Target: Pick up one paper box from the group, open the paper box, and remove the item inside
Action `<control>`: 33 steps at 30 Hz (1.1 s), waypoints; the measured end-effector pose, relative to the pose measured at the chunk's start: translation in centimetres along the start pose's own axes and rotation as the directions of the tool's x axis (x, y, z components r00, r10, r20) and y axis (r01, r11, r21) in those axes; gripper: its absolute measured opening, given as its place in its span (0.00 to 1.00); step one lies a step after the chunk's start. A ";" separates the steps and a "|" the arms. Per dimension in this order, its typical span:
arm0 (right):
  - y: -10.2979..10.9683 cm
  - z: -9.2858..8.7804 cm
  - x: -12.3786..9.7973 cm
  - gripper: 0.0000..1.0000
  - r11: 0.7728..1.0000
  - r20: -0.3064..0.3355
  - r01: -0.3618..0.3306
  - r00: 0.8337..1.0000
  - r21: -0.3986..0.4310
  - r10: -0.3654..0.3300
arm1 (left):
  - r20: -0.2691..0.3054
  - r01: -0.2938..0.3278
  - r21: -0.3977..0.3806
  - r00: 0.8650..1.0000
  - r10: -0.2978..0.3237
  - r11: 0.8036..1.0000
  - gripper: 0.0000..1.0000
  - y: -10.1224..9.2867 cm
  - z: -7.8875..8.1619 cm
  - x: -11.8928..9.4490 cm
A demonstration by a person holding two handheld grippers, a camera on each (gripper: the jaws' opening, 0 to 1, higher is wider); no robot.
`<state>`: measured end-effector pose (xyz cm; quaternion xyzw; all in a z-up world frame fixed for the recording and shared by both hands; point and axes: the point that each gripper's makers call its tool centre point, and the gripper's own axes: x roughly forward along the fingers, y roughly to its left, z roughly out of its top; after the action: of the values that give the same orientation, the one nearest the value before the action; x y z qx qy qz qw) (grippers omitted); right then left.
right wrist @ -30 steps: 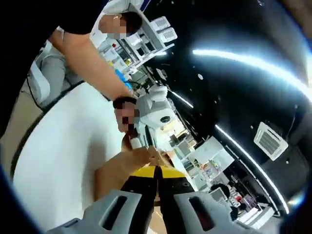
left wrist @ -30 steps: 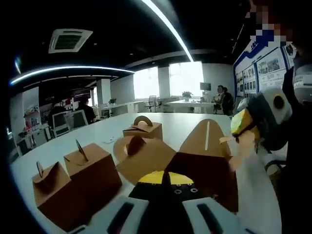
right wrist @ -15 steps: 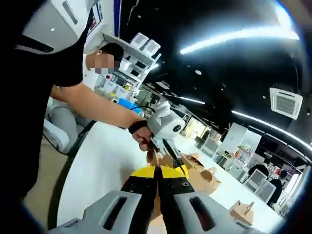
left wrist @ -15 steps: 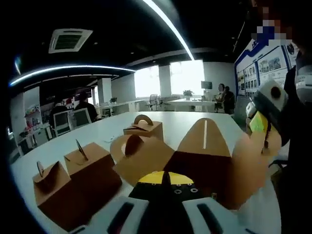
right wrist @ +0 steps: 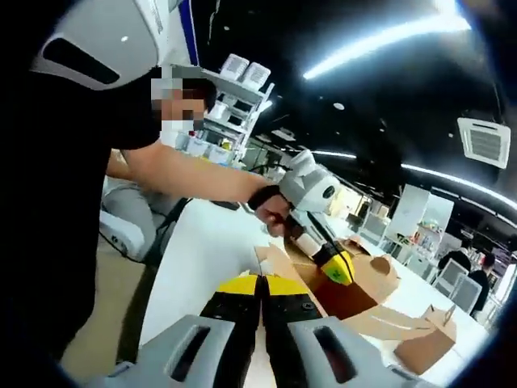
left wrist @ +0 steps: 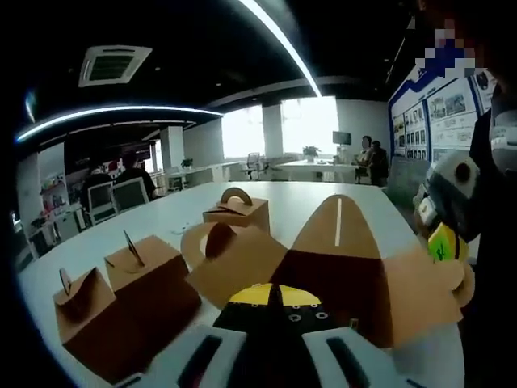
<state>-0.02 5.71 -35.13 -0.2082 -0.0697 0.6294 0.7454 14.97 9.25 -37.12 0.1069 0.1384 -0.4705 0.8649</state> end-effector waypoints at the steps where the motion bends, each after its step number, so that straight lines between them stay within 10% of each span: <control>1: 0.1 -0.1 0.0 0.02 1.000 0.002 -0.004 1.000 0.023 0.004 | -0.003 -0.001 0.000 1.000 0.001 1.000 0.04 0.0 0.0 0.0; 33: -0.3 -6.3 1.8 0.03 0.888 -0.078 -0.063 0.991 0.456 0.110 | -0.084 -0.037 0.034 0.996 0.040 0.999 0.04 0.1 -0.5 0.0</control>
<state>2.95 6.02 -41.00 -0.0635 0.1261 0.6495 0.7471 15.03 9.44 -37.55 0.1434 0.1654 -0.4511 0.8652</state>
